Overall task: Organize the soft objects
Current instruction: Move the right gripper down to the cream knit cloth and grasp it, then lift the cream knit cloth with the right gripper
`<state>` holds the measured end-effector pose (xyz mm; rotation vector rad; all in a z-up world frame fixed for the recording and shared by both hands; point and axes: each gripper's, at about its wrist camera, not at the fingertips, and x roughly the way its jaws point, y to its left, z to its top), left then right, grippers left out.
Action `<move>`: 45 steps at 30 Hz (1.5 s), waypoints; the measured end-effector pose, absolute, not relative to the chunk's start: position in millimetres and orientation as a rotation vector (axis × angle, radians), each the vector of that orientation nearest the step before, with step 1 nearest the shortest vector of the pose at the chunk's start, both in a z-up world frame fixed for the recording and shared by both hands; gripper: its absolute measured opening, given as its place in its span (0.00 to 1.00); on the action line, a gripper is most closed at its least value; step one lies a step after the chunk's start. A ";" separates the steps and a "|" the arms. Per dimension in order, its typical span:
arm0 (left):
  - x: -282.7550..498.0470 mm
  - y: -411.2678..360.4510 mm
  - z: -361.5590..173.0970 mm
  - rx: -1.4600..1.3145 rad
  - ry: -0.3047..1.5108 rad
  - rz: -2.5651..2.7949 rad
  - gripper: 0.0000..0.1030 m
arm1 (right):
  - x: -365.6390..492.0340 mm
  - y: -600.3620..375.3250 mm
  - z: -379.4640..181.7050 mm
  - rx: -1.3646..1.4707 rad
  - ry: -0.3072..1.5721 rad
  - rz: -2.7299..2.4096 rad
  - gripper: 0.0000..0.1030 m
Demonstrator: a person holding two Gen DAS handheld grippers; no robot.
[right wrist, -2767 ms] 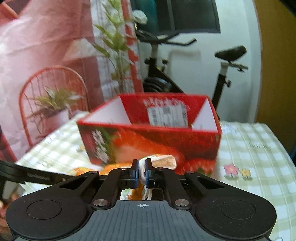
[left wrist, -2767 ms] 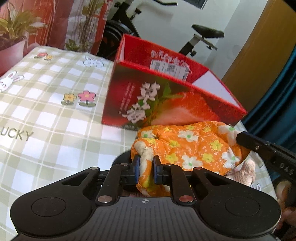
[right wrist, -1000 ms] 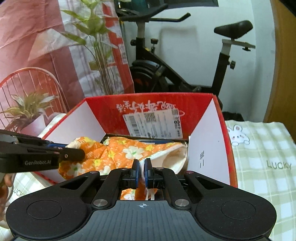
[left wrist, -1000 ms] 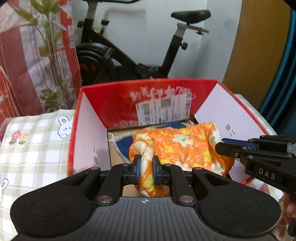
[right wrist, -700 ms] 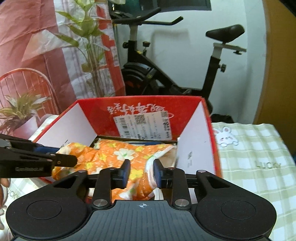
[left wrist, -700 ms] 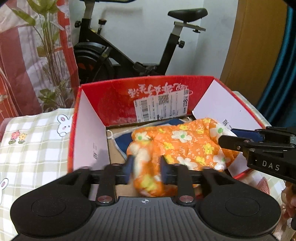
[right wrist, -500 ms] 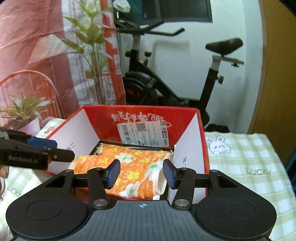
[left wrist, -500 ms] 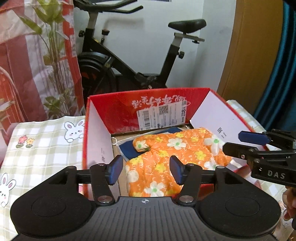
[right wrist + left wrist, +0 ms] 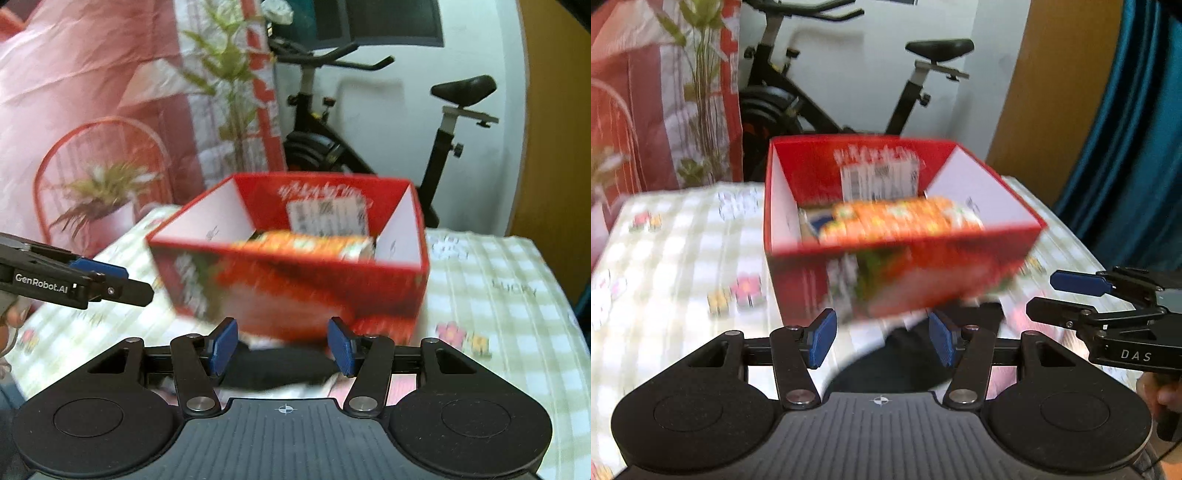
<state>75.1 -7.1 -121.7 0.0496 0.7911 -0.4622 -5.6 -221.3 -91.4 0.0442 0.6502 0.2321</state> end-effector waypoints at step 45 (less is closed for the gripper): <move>28.8 46.9 -170.1 -0.215 0.806 -0.378 0.51 | -2.4 -174.7 -147.6 0.119 0.694 0.238 0.23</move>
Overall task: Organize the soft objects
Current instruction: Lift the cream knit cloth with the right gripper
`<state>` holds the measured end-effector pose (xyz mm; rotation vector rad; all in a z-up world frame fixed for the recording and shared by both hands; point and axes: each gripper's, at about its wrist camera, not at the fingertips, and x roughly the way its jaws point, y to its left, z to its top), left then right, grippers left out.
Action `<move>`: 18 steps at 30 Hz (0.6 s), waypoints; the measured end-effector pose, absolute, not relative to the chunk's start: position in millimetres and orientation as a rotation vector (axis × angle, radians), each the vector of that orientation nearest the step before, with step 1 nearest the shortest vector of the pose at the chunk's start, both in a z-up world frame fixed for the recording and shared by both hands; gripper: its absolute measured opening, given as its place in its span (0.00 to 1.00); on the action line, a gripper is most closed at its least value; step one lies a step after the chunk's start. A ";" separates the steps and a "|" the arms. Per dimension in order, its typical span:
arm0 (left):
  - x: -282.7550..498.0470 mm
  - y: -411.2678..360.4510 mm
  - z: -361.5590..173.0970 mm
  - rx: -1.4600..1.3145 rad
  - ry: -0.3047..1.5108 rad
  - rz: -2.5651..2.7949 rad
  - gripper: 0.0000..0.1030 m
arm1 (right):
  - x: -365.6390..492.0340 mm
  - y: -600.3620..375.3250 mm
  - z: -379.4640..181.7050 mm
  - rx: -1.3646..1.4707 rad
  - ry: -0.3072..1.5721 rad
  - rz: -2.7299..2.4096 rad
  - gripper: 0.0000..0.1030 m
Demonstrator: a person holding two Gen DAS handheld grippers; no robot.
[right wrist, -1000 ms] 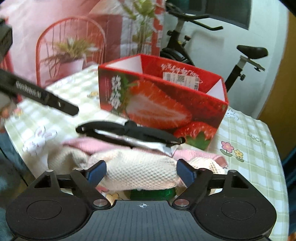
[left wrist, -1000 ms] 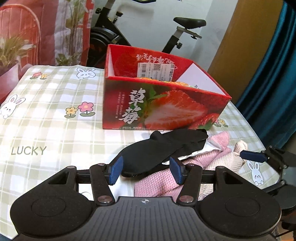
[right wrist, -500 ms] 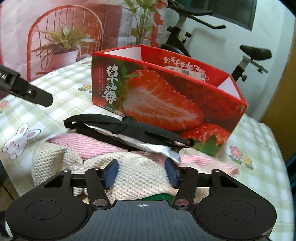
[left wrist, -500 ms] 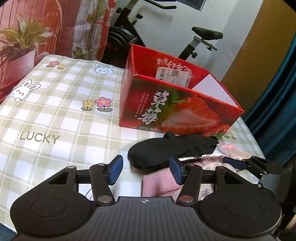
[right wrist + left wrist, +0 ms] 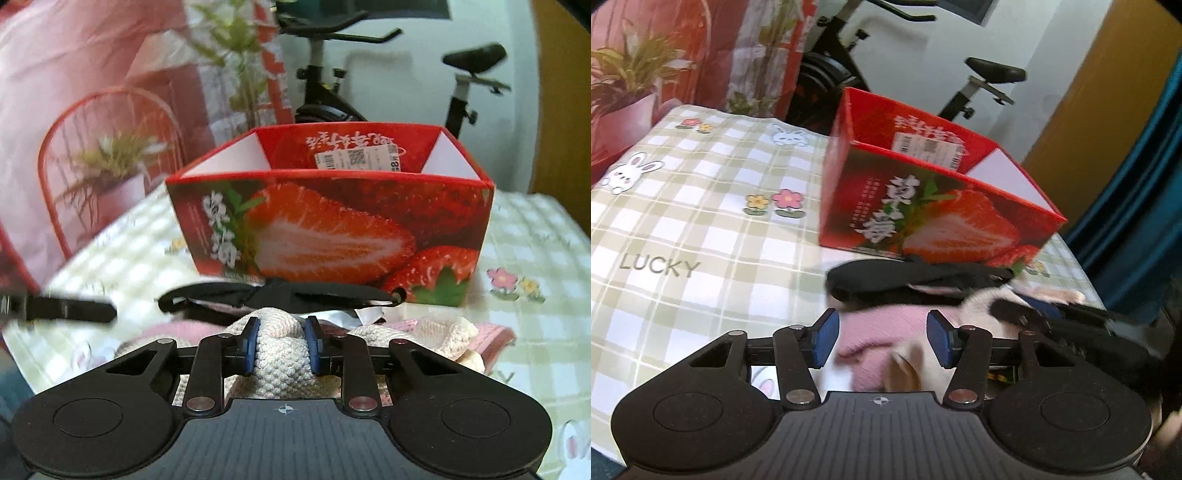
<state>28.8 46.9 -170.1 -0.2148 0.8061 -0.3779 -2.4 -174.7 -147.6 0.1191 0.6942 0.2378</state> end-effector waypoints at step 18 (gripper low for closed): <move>34.6 37.6 -201.7 -0.142 0.848 -0.283 0.11 | -35.7 -171.9 -141.0 0.055 0.553 0.186 0.40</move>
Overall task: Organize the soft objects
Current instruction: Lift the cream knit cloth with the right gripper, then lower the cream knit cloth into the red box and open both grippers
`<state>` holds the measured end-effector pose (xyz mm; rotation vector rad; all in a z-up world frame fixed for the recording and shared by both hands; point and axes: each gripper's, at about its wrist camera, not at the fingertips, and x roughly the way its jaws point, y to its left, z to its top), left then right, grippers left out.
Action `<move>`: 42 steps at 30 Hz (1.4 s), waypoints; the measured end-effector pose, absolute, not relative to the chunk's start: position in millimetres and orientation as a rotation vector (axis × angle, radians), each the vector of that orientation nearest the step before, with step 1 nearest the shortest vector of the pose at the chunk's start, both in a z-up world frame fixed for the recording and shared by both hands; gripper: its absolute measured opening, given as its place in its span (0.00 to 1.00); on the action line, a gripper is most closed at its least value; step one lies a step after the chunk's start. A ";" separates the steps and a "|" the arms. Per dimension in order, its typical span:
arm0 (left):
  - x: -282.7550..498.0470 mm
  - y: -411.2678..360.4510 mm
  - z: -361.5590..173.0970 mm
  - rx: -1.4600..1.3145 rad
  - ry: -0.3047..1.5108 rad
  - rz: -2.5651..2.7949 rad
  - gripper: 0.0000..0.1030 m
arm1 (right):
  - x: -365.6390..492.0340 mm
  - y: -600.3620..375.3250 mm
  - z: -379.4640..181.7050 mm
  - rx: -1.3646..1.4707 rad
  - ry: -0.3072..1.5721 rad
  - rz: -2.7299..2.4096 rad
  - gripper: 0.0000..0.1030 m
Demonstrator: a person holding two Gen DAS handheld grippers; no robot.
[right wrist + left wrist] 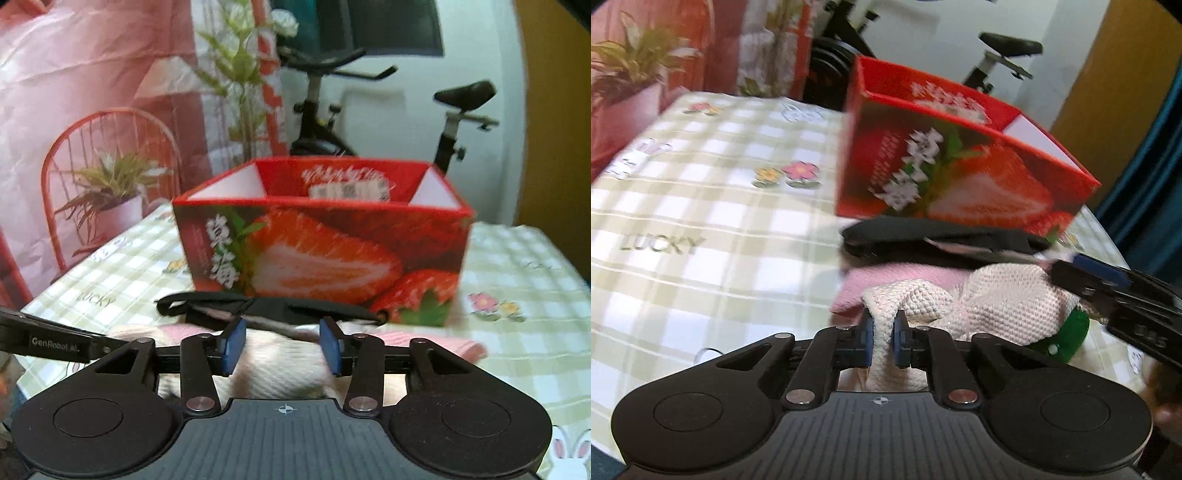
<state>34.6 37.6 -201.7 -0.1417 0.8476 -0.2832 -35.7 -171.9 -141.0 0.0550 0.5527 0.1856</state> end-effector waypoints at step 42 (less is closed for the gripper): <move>23.9 41.1 -202.4 -0.141 0.809 -0.299 0.10 | -52.9 -209.4 -161.0 0.291 0.543 0.112 0.15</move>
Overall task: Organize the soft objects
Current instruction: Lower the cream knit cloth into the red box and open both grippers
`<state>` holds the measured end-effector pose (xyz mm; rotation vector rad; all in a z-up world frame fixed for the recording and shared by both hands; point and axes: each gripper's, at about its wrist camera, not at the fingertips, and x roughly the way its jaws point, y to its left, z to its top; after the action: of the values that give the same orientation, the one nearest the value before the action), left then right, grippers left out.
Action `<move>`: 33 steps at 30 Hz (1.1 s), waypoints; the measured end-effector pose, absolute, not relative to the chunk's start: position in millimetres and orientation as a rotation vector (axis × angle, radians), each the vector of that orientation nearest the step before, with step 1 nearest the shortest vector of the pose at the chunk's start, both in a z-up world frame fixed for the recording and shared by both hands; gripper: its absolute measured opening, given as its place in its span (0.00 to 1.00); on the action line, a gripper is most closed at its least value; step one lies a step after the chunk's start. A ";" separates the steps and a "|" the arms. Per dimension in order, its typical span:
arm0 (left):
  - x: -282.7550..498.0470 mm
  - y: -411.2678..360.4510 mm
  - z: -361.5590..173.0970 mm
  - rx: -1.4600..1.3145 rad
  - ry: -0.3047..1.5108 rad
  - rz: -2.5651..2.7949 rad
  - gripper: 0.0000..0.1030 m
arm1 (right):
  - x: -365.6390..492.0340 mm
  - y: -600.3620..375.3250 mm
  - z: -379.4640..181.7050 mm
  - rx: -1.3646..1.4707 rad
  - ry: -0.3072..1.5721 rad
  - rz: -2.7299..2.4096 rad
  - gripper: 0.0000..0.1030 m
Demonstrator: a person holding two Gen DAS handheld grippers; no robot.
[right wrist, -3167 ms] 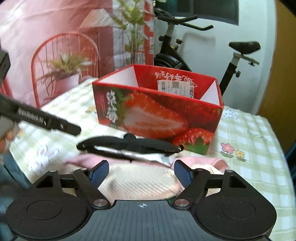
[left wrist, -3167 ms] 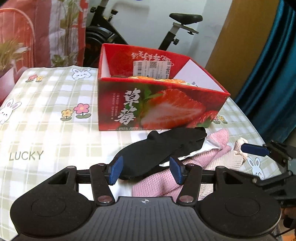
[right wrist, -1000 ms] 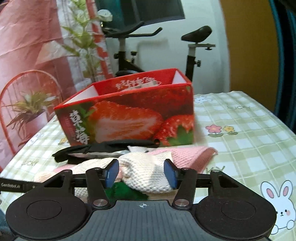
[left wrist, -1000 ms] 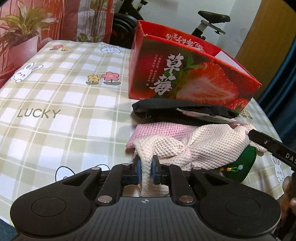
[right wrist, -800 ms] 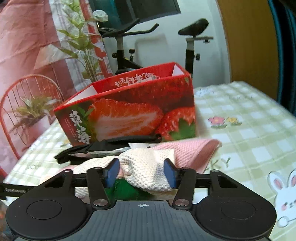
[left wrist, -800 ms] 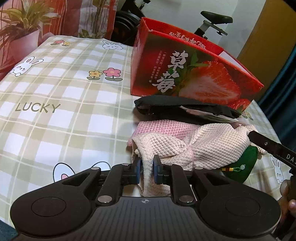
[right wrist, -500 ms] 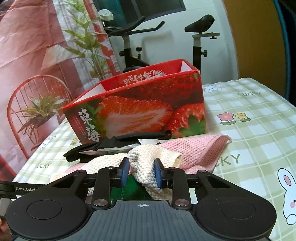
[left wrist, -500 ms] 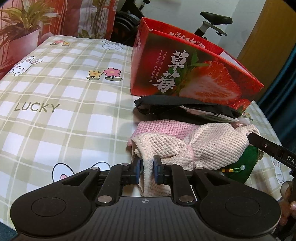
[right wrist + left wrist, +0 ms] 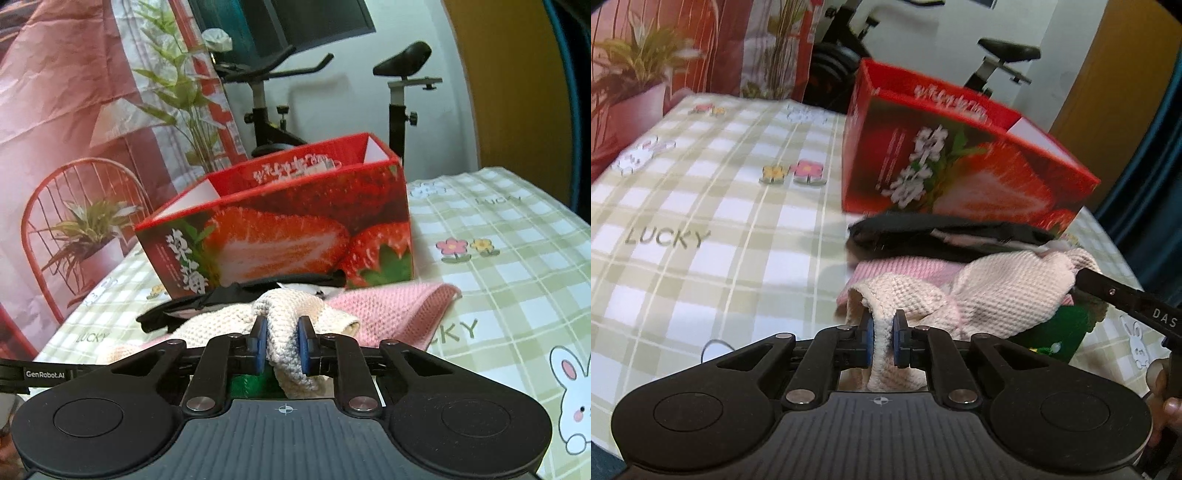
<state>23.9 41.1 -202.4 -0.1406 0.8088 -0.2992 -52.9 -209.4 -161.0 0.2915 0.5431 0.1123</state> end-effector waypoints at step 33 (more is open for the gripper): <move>69.7 26.2 -92.7 -0.105 0.548 -0.358 0.10 | 4.0 -225.7 -64.5 0.222 0.326 0.168 0.14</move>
<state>69.7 26.2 -92.7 -0.1052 0.5480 -0.3578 4.0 -225.7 -64.5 0.2222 0.3261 0.1683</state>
